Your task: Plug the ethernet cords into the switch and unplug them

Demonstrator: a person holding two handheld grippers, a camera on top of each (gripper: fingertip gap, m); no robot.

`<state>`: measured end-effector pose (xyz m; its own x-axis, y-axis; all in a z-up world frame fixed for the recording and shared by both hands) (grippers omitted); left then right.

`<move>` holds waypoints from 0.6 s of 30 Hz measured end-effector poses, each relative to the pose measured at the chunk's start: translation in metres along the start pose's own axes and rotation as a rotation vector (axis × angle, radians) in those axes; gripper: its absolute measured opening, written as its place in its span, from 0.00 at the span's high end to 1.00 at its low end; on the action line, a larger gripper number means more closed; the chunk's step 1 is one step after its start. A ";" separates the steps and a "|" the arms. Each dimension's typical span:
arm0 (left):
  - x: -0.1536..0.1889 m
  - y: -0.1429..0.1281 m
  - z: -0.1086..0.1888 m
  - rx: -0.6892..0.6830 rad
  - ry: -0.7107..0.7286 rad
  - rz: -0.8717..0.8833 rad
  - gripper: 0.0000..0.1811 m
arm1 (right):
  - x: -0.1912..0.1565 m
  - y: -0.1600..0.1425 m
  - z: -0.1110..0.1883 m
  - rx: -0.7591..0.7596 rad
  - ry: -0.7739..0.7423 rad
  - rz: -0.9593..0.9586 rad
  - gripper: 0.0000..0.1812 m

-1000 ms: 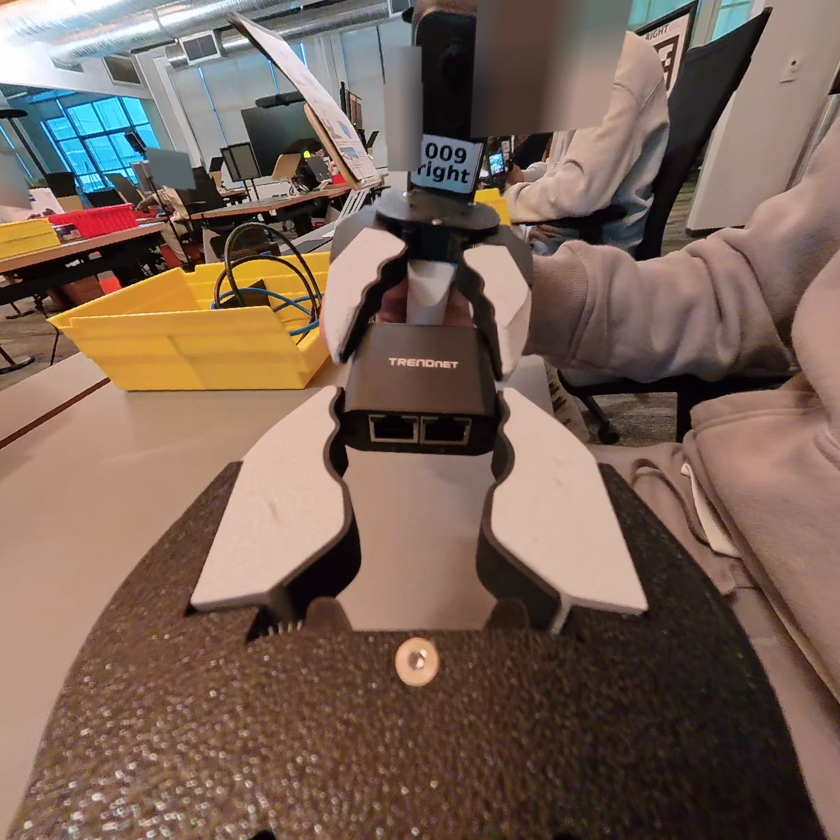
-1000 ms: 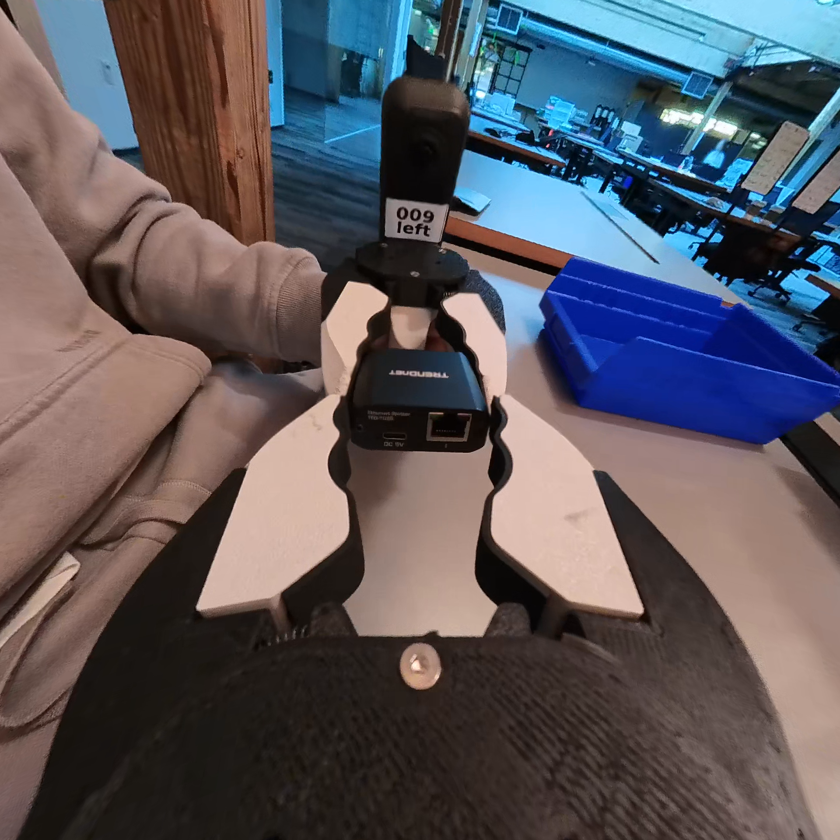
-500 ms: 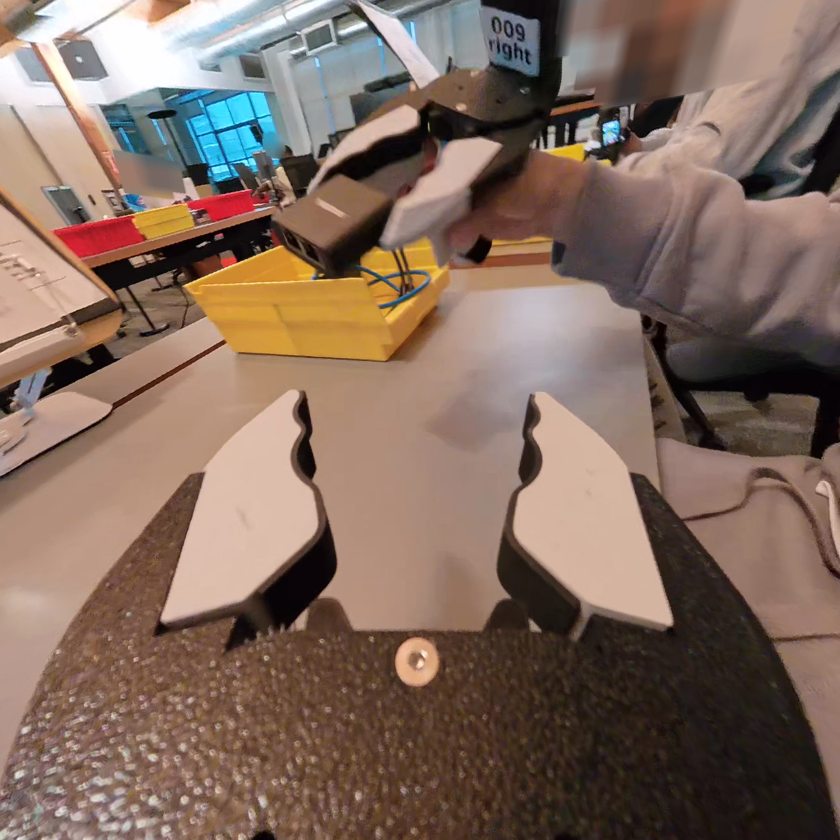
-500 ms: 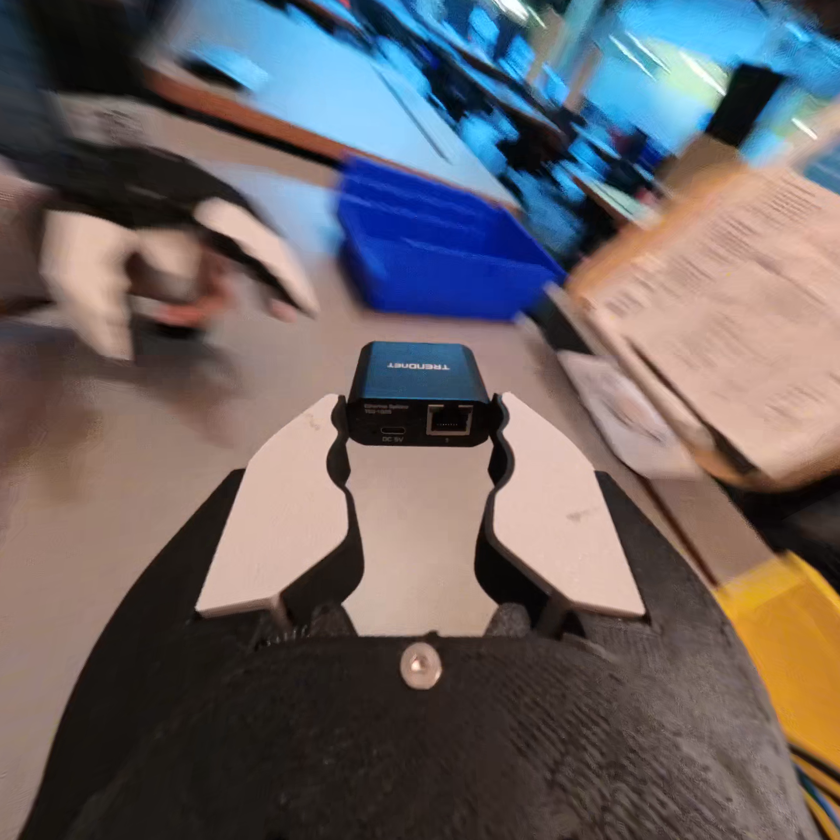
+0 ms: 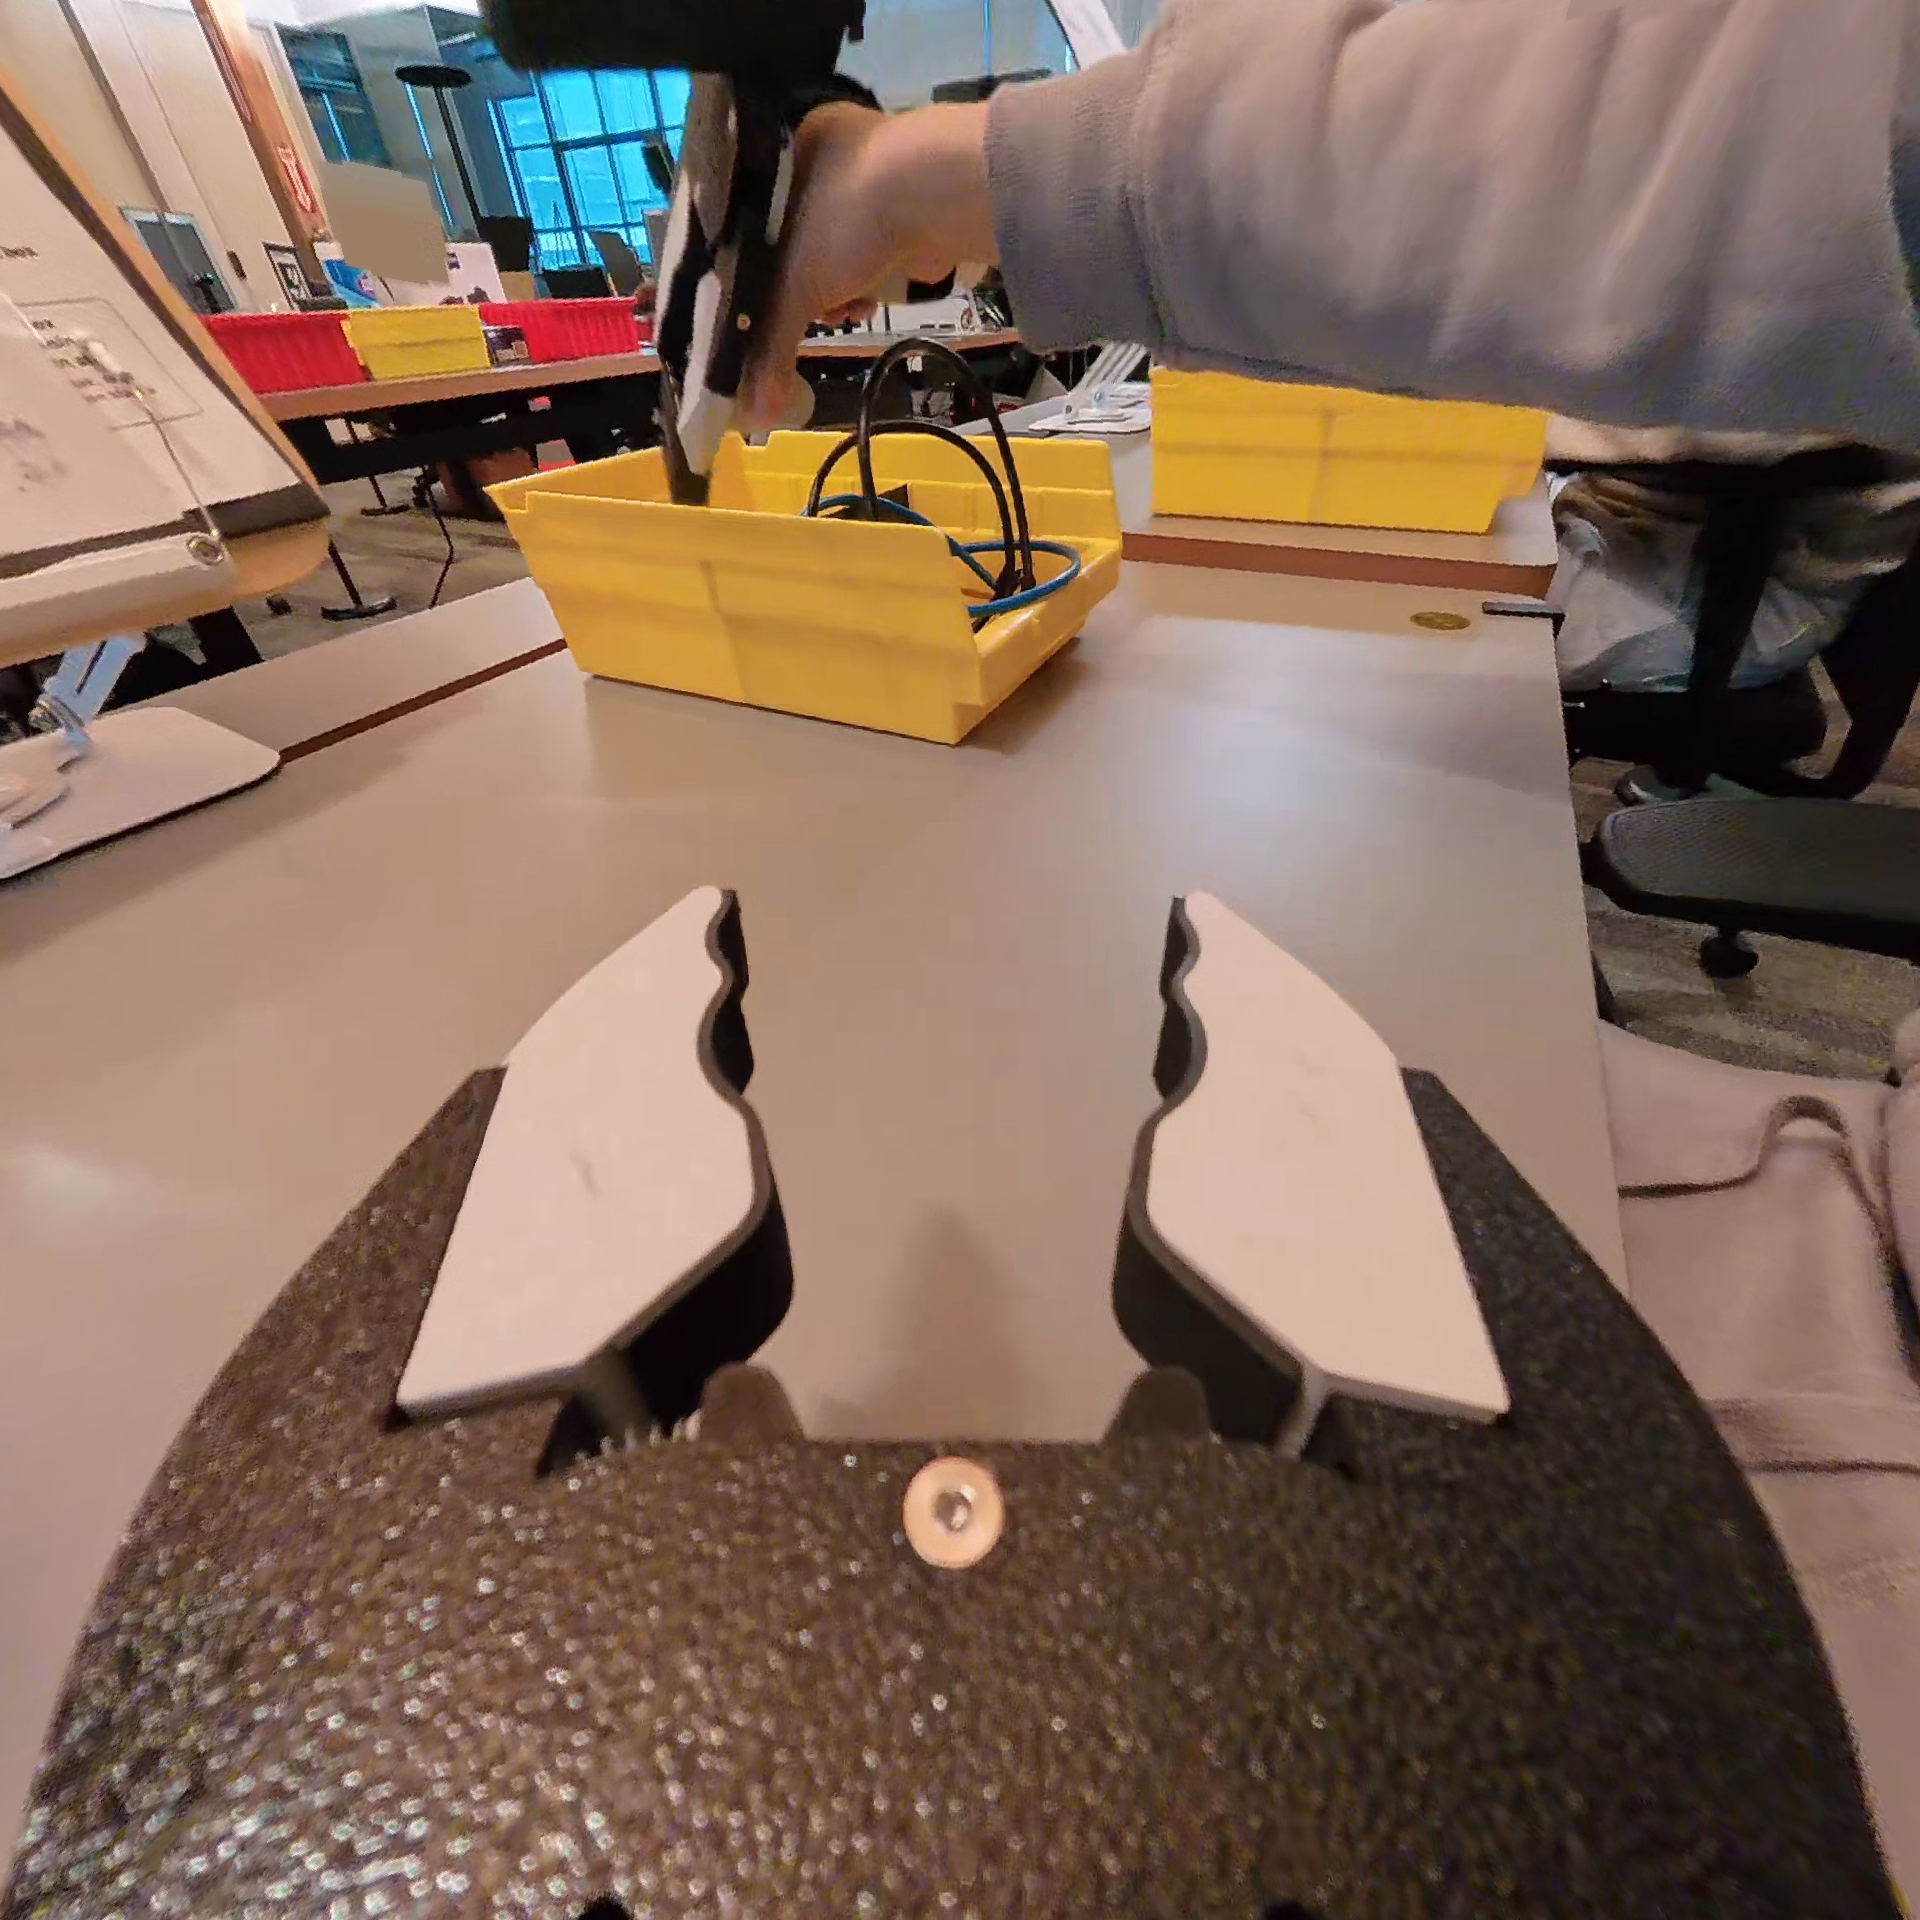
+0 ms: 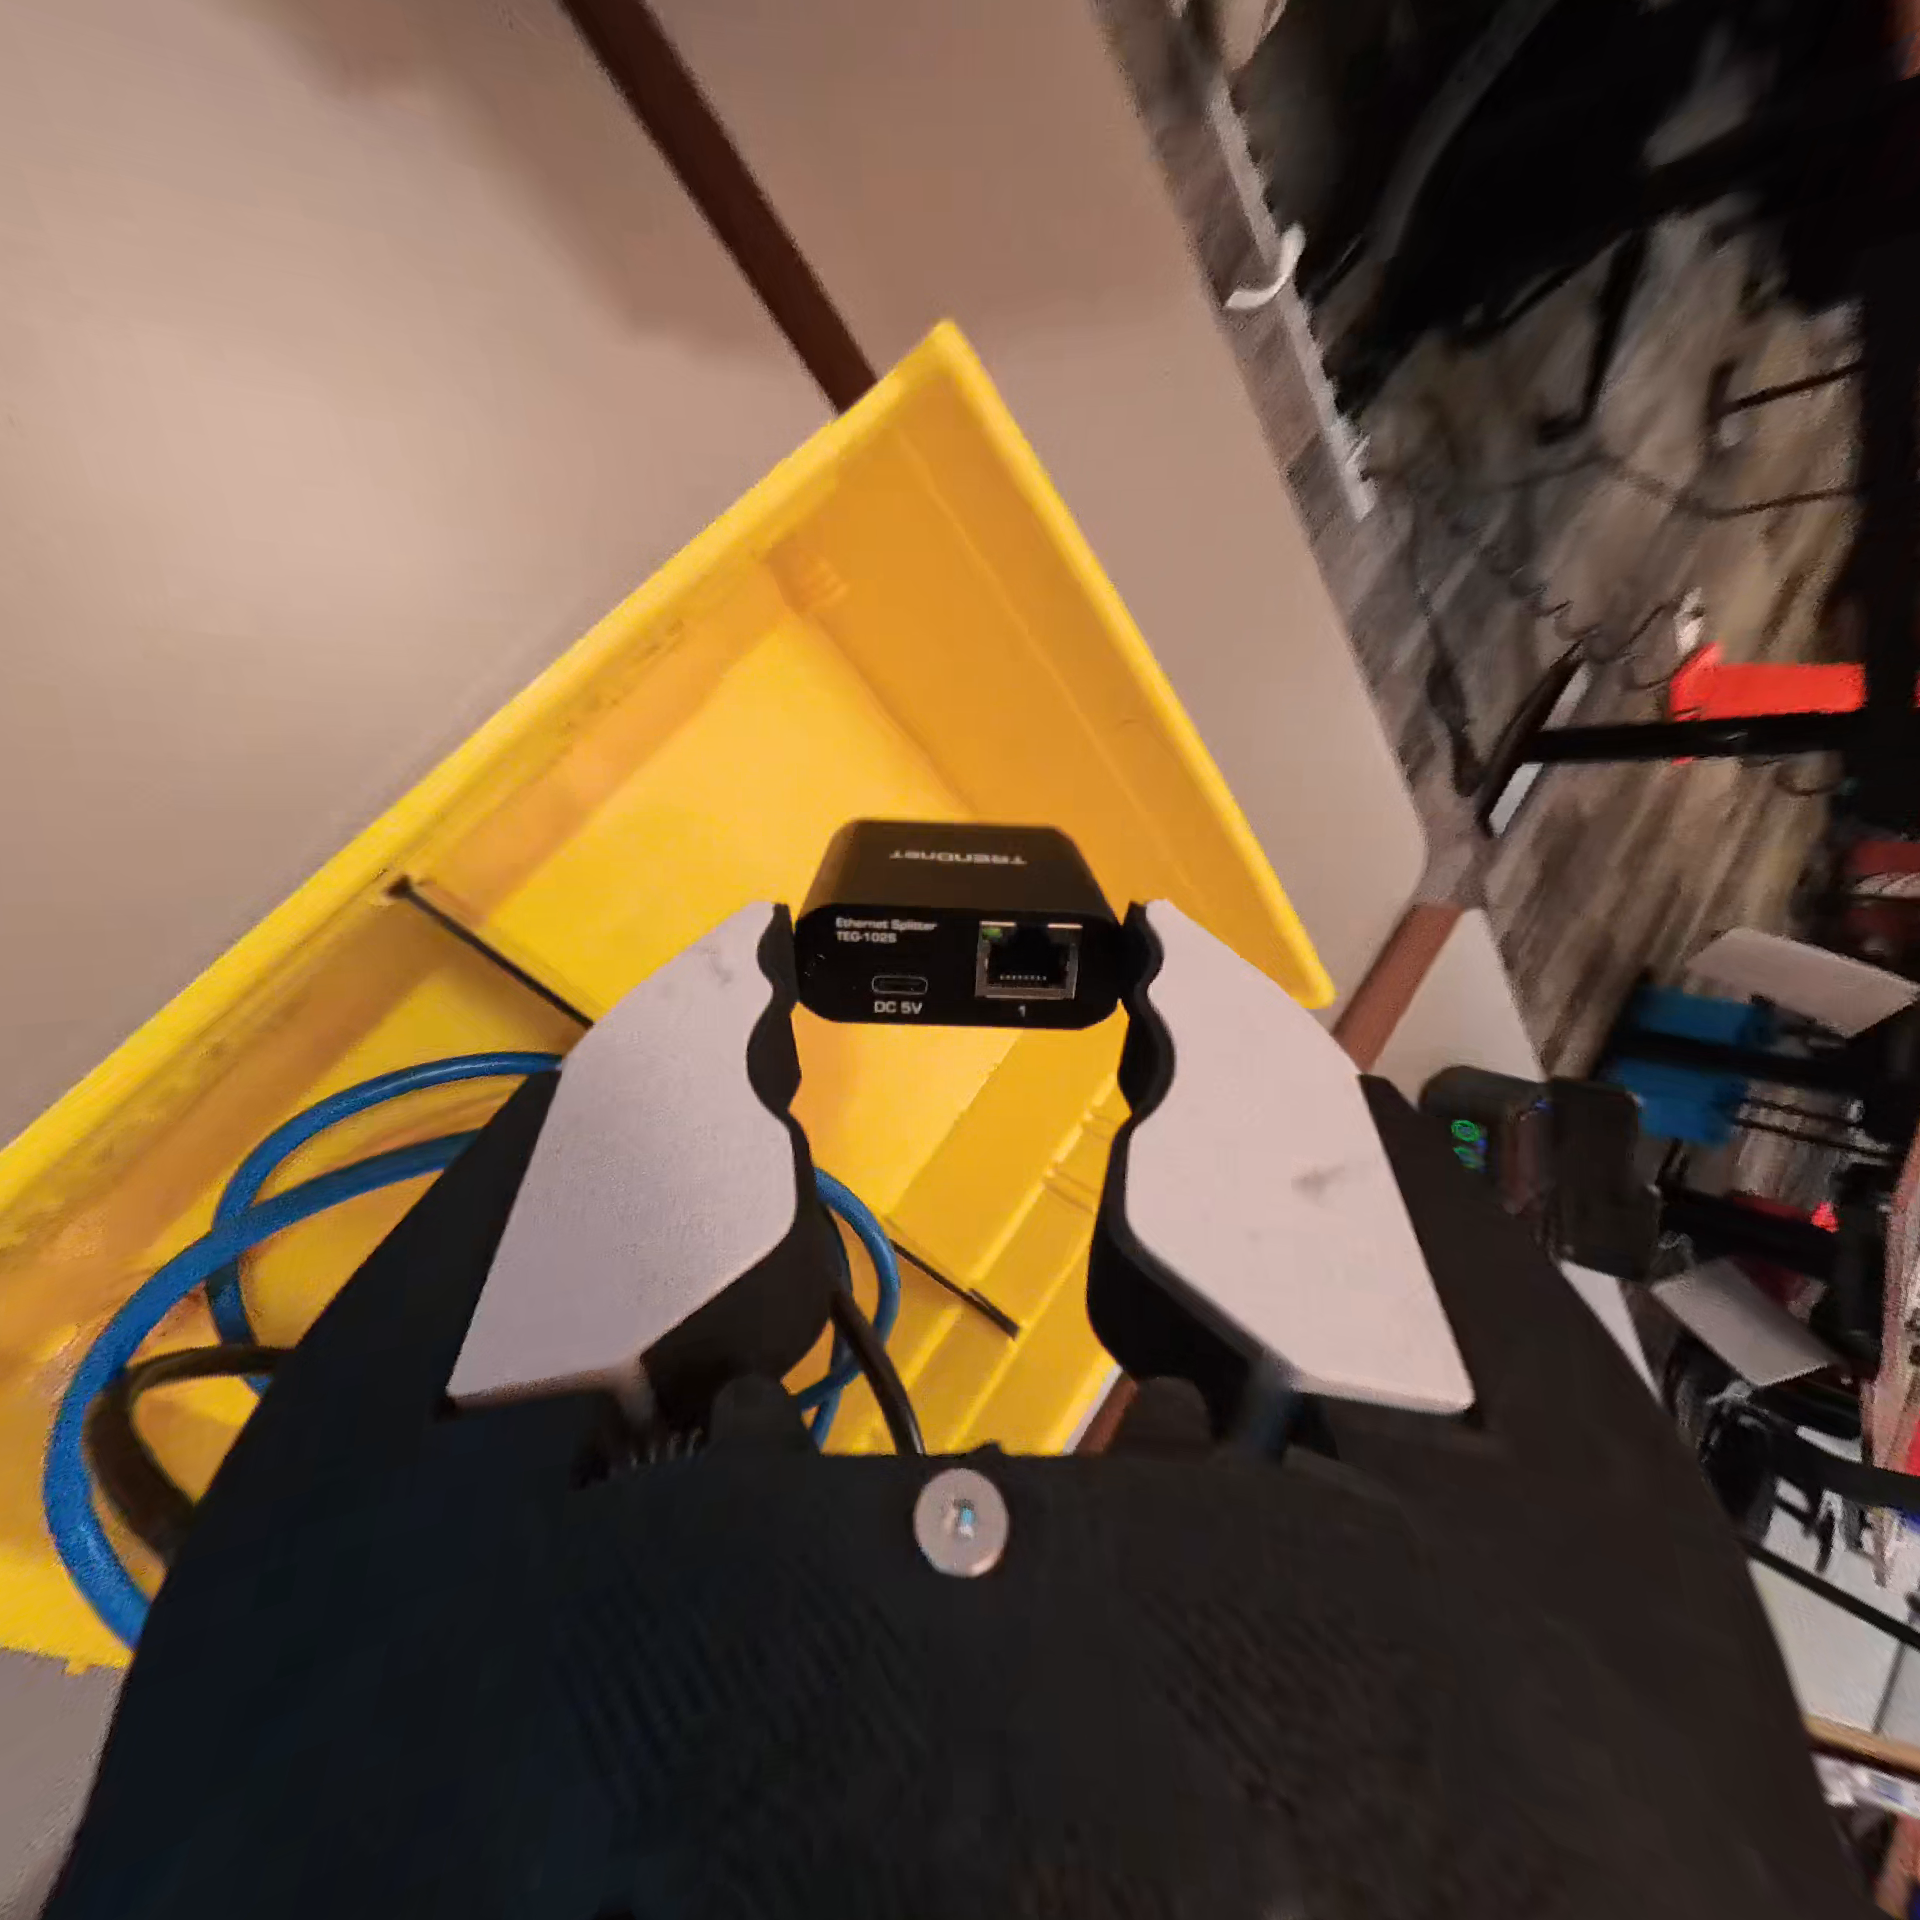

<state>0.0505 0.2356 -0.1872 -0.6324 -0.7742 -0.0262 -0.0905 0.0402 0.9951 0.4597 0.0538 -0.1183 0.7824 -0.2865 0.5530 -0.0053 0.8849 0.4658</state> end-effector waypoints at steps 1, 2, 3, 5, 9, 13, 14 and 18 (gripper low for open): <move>-0.003 0.001 0.001 0.007 0.011 0.013 0.58 | 0.000 -0.001 -0.008 -0.028 0.022 -0.003 0.67; -0.005 0.001 0.002 0.011 0.025 0.024 0.58 | -0.002 -0.004 -0.015 -0.060 0.042 -0.005 0.67; -0.007 0.001 0.002 0.011 0.030 0.032 0.58 | -0.005 -0.007 -0.021 -0.104 0.073 -0.008 0.67; -0.008 0.000 0.003 -0.007 0.028 0.023 0.58 | -0.004 -0.009 -0.027 -0.119 0.043 0.001 0.67; -0.008 -0.004 0.007 -0.060 0.029 -0.062 0.57 | 0.001 -0.009 -0.008 -0.119 -0.053 -0.045 0.64; -0.008 -0.005 0.013 -0.075 0.016 -0.074 0.57 | -0.020 -0.005 0.043 -0.004 -0.069 -0.202 0.64; -0.009 -0.004 0.015 -0.068 0.010 -0.061 0.57 | -0.029 -0.003 0.058 0.039 -0.064 -0.232 0.64; -0.017 0.005 0.017 0.018 0.011 0.058 0.57 | -0.060 0.006 0.112 0.231 -0.107 -0.334 0.63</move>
<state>0.0473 0.2597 -0.1837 -0.6281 -0.7774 0.0328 -0.0677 0.0966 0.9930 0.3435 0.0355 -0.0711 0.6955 -0.5911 0.4086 0.0883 0.6347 0.7677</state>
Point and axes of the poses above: each gripper's, where its closed fingertips meet, z back along the fingers, y out of its top, x = y × z across the jaws, the point moved 6 cm from there along z, back along the fingers, and after that the axes turned 12 degrees about x, right-handed, at the moved point
